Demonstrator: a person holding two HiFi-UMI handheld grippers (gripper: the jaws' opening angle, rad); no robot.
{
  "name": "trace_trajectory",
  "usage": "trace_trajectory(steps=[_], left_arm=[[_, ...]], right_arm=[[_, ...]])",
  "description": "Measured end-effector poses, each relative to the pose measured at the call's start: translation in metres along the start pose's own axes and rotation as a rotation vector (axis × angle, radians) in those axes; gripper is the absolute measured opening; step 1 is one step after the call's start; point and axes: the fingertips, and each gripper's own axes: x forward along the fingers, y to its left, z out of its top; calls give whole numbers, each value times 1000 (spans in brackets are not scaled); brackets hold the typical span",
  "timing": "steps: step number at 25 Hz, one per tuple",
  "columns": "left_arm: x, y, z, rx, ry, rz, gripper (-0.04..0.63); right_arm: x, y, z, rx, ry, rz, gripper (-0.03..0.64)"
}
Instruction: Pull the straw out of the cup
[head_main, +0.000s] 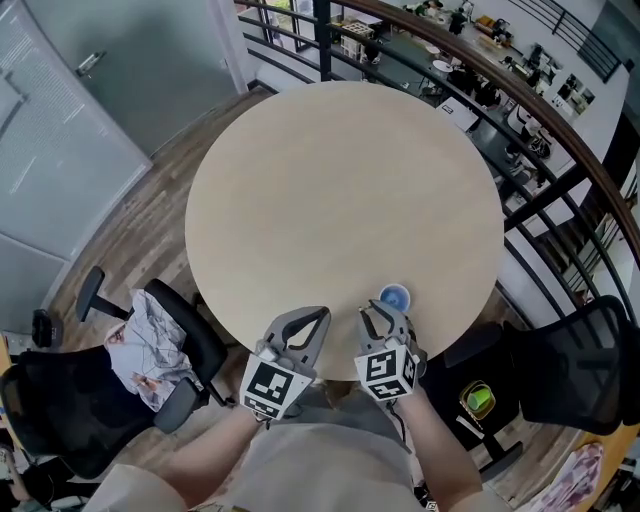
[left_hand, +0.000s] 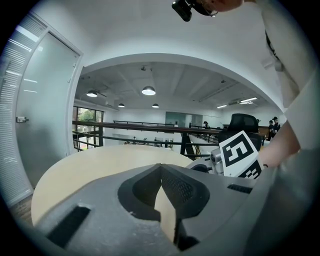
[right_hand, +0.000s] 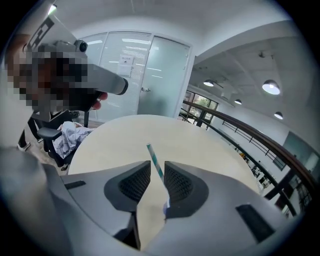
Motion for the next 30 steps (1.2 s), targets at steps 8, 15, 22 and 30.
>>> trace_trajectory(steps=[8,15,22,30], left_arm=[[-11,9,0,-10,-3,-2,14],[-16,9,12,-7,-31,-2,14],[-23,0,41,6,-77,-3,14],[-40,-24,82,20,-119,-17,14]], right_arm=[[-7,-8,19,44,-49,-63,37],[-30,-27,37,92,-118,-124,35],[-72,-45,64,236,-222,-145,35],[-149,-59,105,266,-358,-148,35]])
